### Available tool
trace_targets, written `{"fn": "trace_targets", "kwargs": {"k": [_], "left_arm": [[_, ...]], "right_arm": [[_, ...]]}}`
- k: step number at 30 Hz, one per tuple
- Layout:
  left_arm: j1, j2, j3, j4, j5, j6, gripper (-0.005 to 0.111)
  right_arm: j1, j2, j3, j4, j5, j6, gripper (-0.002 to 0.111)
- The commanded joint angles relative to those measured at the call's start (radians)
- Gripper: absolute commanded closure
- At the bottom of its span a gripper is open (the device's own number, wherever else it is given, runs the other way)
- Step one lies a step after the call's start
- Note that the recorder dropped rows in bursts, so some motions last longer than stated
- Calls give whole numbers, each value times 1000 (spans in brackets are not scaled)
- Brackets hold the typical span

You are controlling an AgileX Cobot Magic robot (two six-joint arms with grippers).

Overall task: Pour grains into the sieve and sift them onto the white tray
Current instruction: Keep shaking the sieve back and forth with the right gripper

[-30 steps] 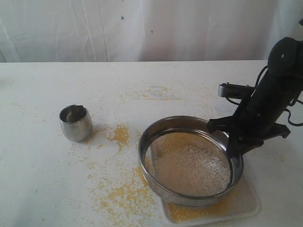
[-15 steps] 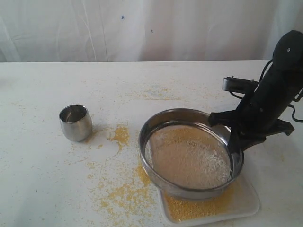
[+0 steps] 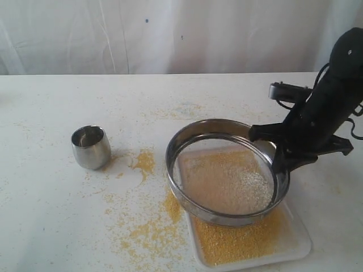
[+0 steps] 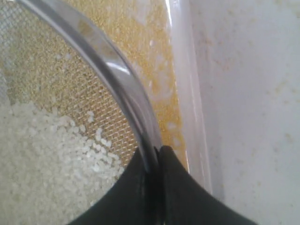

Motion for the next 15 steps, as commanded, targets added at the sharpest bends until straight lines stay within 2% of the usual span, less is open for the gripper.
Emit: {"fn": "trace_targets", "kwargs": {"k": [1,3,4,6,8,9,10,11,15], "left_arm": [[-6,-4,5,-10,2,0,107],[-6,-4,5,-10,2,0,107],[-6,-4,5,-10,2,0,107],[-6,-4,5,-10,2,0,107],[-6,-4,5,-10,2,0,107],[-6,-4,5,-10,2,0,107],[-6,-4,5,-10,2,0,107],[-6,-4,5,-10,2,0,107],[-6,-4,5,-10,2,0,107]], "right_arm": [[-3,-20,-7,26,-77,4,108],[-3,-22,-7,20,97,4,108],[-3,-22,-3,20,120,4,108],[-3,-18,-3,15,39,4,108],[-3,-11,-3,12,-167,4,108],[-3,-16,-8,17,-111,6,108],[-3,-23,-7,8,46,3,108],[-3,-23,-5,-3,89,3,108],[-3,-9,-3,-52,-54,9,108]]}}
